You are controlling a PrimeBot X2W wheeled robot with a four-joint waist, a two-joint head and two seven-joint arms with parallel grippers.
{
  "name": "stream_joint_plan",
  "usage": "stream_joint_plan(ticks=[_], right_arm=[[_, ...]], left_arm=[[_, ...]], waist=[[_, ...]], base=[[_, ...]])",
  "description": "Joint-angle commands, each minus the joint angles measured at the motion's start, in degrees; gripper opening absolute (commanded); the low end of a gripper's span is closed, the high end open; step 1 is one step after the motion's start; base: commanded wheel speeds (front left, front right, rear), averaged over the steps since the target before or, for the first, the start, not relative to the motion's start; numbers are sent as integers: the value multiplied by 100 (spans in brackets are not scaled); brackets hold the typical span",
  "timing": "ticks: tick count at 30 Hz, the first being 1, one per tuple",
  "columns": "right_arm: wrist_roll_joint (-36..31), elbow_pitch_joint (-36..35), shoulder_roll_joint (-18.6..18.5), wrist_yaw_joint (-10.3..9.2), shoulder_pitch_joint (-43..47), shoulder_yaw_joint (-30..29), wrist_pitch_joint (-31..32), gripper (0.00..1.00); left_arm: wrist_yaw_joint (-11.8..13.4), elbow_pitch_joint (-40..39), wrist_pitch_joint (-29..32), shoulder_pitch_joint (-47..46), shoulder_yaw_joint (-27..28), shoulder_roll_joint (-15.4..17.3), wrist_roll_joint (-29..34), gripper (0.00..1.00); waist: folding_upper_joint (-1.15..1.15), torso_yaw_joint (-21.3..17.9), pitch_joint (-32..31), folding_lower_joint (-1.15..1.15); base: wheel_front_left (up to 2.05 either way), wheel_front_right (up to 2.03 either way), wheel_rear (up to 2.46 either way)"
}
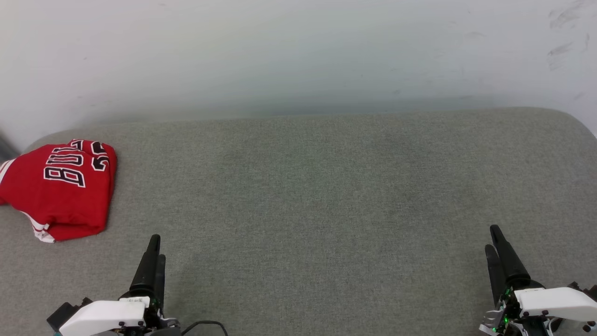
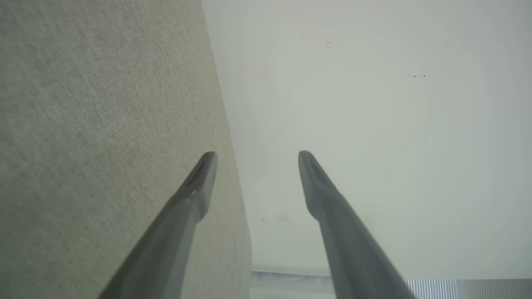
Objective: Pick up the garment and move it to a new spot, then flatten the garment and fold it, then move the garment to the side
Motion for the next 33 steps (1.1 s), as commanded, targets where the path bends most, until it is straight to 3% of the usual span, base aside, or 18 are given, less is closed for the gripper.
stream_joint_plan(ticks=[1,4,5,6,7,8,16,26,33], right_arm=[[-267,-83,0,9,-96,-9,-78,100],[-635,-88,0,9,-117,-80,-154,100],[-787,-91,0,9,-123,-101,-178,100],[-938,-103,1,9,-130,-109,-202,100],[-1080,-123,1,9,-137,-112,-226,100],[-1214,-154,1,9,-146,-113,-249,100],[-2250,-518,2,10,-175,-43,-409,100],[-3847,-1044,3,11,-178,40,-635,100],[-4847,-1375,4,11,-193,181,-768,100]], left_arm=[[-5,-118,-67,-9,64,15,132,100],[-6,-171,-141,0,126,15,298,100],[-6,-202,-165,6,138,15,365,64],[-7,-235,-190,11,178,16,434,61],[-7,-253,-214,21,222,16,496,74],[-7,-265,-237,28,250,17,546,99],[-9,-378,-396,61,409,18,1037,100],[-12,-778,-622,12,781,20,2271,100],[126,-1097,-756,111,644,23,3242,100]], waist=[[0,-3,0,0],[0,-7,2,0],[0,-8,3,0],[0,-8,5,0],[0,-8,6,0],[0,-9,7,0],[0,-15,22,0],[0,-31,67,0],[0,-54,100,0]], base=[[0,0,0],[0,0,0],[0,0,0],[0,0,0],[0,0,0],[0,0,0],[0,0,0],[0,0,0],[0,0,0]])
